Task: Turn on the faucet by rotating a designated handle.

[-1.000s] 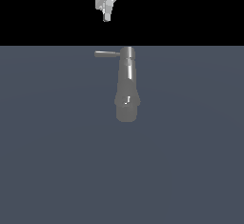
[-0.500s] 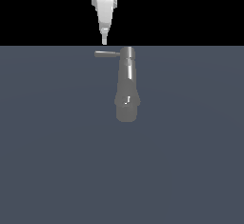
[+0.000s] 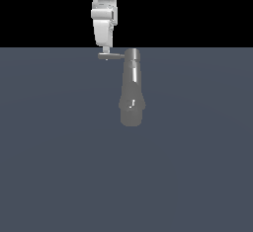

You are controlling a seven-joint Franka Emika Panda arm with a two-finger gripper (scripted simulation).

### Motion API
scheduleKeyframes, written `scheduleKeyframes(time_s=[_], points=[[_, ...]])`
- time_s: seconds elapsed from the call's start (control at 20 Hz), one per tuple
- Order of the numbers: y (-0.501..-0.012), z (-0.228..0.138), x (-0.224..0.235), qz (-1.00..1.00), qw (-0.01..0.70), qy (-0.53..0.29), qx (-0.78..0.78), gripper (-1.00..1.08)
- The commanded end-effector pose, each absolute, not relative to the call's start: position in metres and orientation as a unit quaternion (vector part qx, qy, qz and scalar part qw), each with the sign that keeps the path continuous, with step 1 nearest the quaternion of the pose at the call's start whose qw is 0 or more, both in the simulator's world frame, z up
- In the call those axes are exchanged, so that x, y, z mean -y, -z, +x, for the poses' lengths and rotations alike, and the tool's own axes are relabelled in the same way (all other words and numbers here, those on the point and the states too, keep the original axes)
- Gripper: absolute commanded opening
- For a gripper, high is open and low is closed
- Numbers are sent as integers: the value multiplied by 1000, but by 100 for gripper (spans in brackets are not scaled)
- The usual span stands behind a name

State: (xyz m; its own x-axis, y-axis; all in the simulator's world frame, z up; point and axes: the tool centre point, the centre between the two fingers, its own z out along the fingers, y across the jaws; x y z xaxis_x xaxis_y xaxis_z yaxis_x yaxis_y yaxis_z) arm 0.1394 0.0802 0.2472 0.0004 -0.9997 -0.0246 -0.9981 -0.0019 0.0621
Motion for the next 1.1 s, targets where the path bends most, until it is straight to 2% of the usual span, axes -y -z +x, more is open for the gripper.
scheduleKeyframes(time_s=[0.0, 0.45, 1.05], points=[[-240, 143, -82, 700, 15, 28, 714, -100], [-235, 145, -84, 695, 17, 27, 718, -100], [-248, 119, -85, 695, 17, 27, 718, -100]])
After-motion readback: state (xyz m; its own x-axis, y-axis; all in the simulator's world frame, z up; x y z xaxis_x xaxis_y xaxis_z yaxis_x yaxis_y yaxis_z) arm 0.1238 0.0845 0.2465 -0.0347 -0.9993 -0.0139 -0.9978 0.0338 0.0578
